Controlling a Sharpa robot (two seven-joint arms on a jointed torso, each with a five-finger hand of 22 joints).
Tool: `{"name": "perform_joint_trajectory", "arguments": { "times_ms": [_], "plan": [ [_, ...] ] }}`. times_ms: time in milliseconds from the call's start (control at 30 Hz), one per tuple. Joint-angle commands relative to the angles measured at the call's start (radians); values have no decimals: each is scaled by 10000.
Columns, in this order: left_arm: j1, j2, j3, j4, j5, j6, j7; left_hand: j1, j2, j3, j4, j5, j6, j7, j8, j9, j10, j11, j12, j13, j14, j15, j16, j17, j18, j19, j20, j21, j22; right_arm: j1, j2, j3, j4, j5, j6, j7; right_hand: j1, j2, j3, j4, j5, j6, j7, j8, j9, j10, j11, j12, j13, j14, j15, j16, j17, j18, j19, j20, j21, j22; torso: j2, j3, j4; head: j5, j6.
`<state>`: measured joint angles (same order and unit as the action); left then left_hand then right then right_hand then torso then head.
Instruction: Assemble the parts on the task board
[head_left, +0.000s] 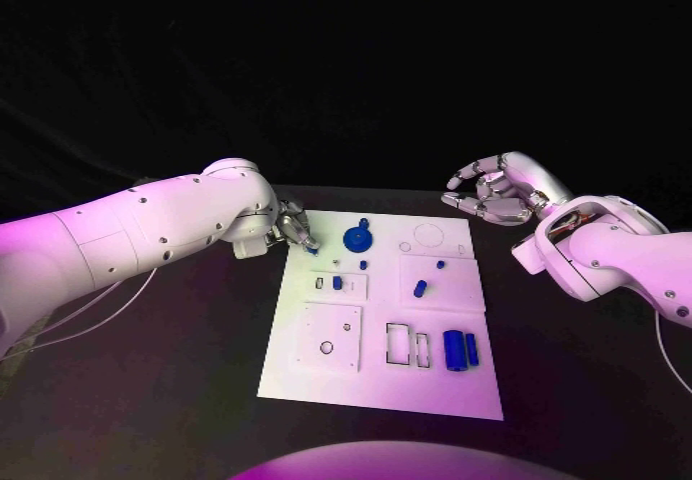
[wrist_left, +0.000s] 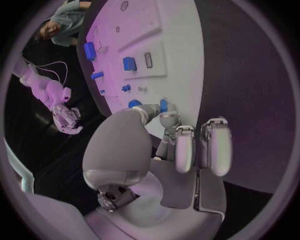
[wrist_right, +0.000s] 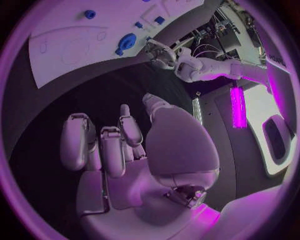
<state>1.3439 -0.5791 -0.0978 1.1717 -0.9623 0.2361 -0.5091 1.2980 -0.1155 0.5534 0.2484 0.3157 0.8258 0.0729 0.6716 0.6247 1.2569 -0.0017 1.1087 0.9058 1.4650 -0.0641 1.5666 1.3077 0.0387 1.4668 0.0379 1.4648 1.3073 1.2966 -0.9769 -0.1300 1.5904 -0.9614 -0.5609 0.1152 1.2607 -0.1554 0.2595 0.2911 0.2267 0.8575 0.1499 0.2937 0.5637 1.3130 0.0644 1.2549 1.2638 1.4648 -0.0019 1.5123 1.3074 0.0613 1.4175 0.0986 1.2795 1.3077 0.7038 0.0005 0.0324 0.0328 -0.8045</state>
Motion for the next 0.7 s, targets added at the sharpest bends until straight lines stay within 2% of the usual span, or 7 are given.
{"name": "perform_joint_trajectory", "arguments": {
  "times_ms": [33, 200, 433, 500, 700],
  "plan": [
    [4, -242, 26, 394, 1018, -358, 47, 74, 52, 915, -852, -15, -42, -9, 441, 376, 83, -32, 43, 29, 1058, -10, 42, 2631, 34, 163, -37, 31, 746, -6, -7, 1, 4, -100, 57, 68, -47, 33, -53, -30, 60, -13, -59, 66, 15, -30, -19, -14, 6, 745, -66, -32, 1370, 72, -39, -5, -64, 806, -4, 2, 7, -12, 16],
    [6, -759, 45, 1236, 1384, -647, 41, -211, -167, 1495, -1059, 34, -40, -49, 692, 506, 168, -71, 143, 91, 1055, -43, 37, 2622, 33, 171, -53, 37, 766, -7, -25, 0, 1, -100, 61, 65, -43, 35, -52, -31, 75, -14, -60, 69, 16, -36, -19, -21, -1, 742, -68, -39, 1356, 77, -49, -6, -85, 794, -7, -2, 15, -29, 2],
    [-53, -1348, 42, 2288, 939, -1259, 105, -652, -488, 2264, -1352, 102, 4, -120, 1023, 635, 323, -138, 307, 234, 1058, -101, 42, 2631, 16, 215, -106, 82, 857, -14, -45, -1, -8, -100, 71, 72, -43, 35, -52, -31, 75, -14, -60, 69, 16, -36, -19, -21, -1, 742, -68, -39, 1356, 77, -49, -6, -85, 794, -10, -9, 18, -23, -31],
    [-88, -1441, 38, 2459, 774, -1405, 124, -902, -675, 2673, -1507, 178, 59, -165, 1207, 688, 433, -183, 423, 355, 1058, -140, 42, 2631, -4, 262, -143, 135, 954, -17, -48, -1, -11, -100, 74, 74, -43, 35, -52, -31, 75, -14, -60, 69, 16, -36, -19, -21, -1, 742, -68, -39, 1356, 77, -49, -6, -85, 794, -14, -5, 21, -32, -30],
    [-229, -1609, 6, 2882, 88, -1858, 178, -1182, -801, 2963, -1604, 195, 116, -218, 1394, 727, 568, -227, 568, 514, 1058, -171, 42, 2631, -28, 313, -177, 195, 1064, -30, -45, -2, -22, -100, 86, 81, -44, 34, -54, -30, 85, -15, -61, 73, 17, -42, -19, -29, -9, 740, -68, -43, 1350, 80, -56, -7, -98, 787, -3, -14, 16, 2, -48]
  ]
}}
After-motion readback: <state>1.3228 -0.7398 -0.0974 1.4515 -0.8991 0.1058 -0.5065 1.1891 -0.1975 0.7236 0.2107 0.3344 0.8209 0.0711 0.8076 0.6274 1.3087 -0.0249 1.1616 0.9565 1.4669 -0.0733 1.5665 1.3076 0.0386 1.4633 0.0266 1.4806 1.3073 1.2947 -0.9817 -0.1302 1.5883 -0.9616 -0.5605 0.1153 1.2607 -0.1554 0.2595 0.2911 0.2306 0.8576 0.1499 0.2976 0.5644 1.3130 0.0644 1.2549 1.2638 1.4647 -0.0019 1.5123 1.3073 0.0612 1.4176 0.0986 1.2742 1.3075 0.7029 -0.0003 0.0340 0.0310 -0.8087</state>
